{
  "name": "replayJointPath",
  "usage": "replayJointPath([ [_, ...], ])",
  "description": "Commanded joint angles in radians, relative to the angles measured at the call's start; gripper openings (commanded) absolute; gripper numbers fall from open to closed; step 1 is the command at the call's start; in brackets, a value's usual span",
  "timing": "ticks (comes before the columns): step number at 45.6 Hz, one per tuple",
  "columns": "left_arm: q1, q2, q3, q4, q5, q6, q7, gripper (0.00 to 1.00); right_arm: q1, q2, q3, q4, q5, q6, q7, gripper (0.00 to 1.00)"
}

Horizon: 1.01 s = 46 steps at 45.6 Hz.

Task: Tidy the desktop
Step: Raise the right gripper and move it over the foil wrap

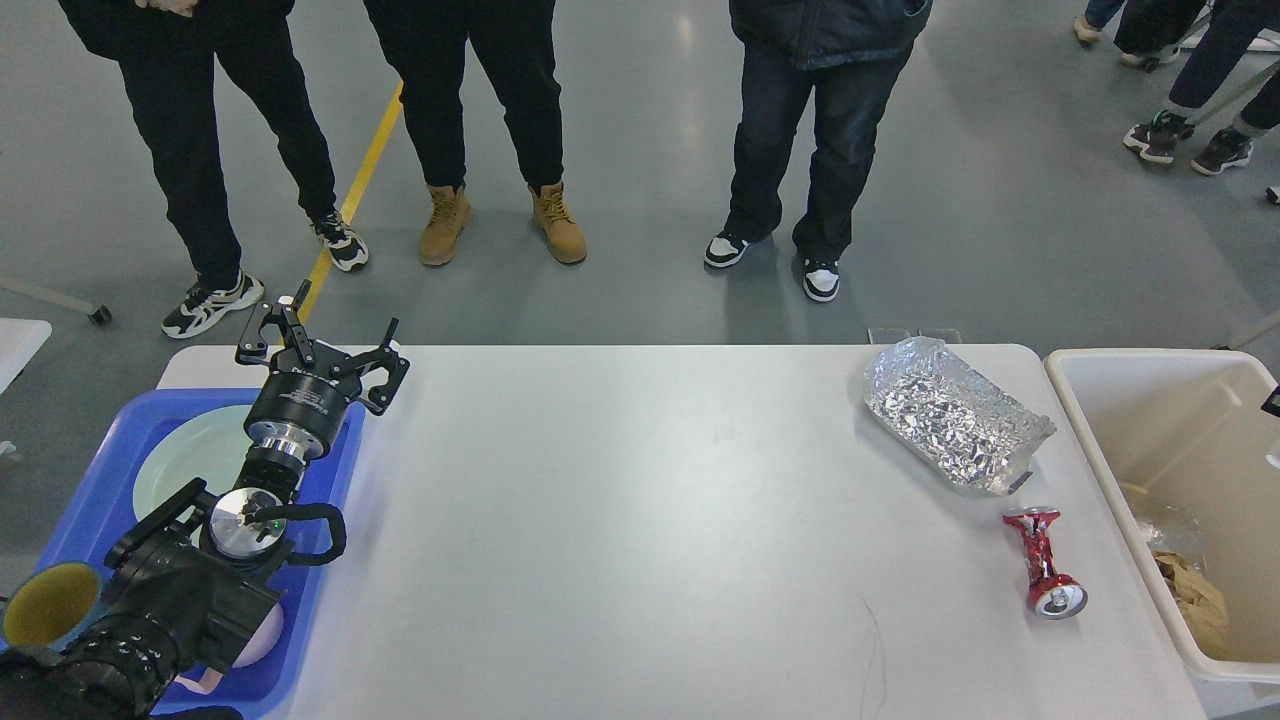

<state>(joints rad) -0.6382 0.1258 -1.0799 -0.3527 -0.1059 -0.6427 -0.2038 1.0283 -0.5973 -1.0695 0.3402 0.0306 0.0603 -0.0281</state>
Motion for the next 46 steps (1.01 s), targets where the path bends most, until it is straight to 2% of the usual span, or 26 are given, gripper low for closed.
replayJointPath([
  [1, 0.0, 0.0, 0.0, 0.0, 0.0, 0.0, 0.0, 0.96, -0.096, 0.028, 0.049, -0.01, -0.001, -0.083, 0.001, 0.41],
  [4, 0.0, 0.0, 0.0, 0.0, 0.0, 0.0, 0.0, 0.96, -0.109, 0.034, 0.057, -0.01, -0.001, -0.114, 0.001, 0.69],
  [6, 0.0, 0.0, 0.0, 0.0, 0.0, 0.0, 0.0, 0.96, -0.111, 0.036, 0.059, -0.01, -0.001, -0.137, 0.001, 0.84],
  [8, 0.0, 0.0, 0.0, 0.0, 0.0, 0.0, 0.0, 0.96, -0.111, 0.036, 0.06, -0.009, -0.001, -0.155, 0.001, 0.94],
  [10, 0.0, 0.0, 0.0, 0.0, 0.0, 0.0, 0.0, 0.96, -0.111, 0.036, 0.062, -0.009, -0.001, -0.168, 0.001, 0.99],
  [22, 0.0, 0.0, 0.0, 0.0, 0.0, 0.0, 0.0, 0.96, -0.106, 0.037, 0.063, 0.016, -0.003, -0.151, 0.002, 1.0],
  [27, 0.0, 0.0, 0.0, 0.0, 0.0, 0.0, 0.001, 0.96, -0.068, 0.039, 0.059, 0.069, -0.003, -0.143, 0.002, 1.0],
  [34, 0.0, 0.0, -0.002, 0.0, 0.0, 0.0, 0.0, 0.96, 0.122, 0.069, 0.019, 0.166, -0.017, -0.111, 0.002, 1.0],
  [42, 0.0, 0.0, 0.0, 0.0, 0.0, 0.0, 0.0, 0.96, 0.392, 0.255, -0.119, 0.264, -0.006, 0.012, -0.001, 1.0],
  [45, 0.0, 0.0, 0.0, 0.0, 0.0, 0.0, 0.0, 0.96, 0.484, 0.29, -0.15, 0.339, -0.006, 0.065, -0.001, 1.0],
  [46, 0.0, 0.0, 0.0, 0.0, 0.0, 0.0, 0.0, 0.96, 0.566, 0.304, -0.168, 0.423, -0.005, 0.119, 0.001, 1.0],
])
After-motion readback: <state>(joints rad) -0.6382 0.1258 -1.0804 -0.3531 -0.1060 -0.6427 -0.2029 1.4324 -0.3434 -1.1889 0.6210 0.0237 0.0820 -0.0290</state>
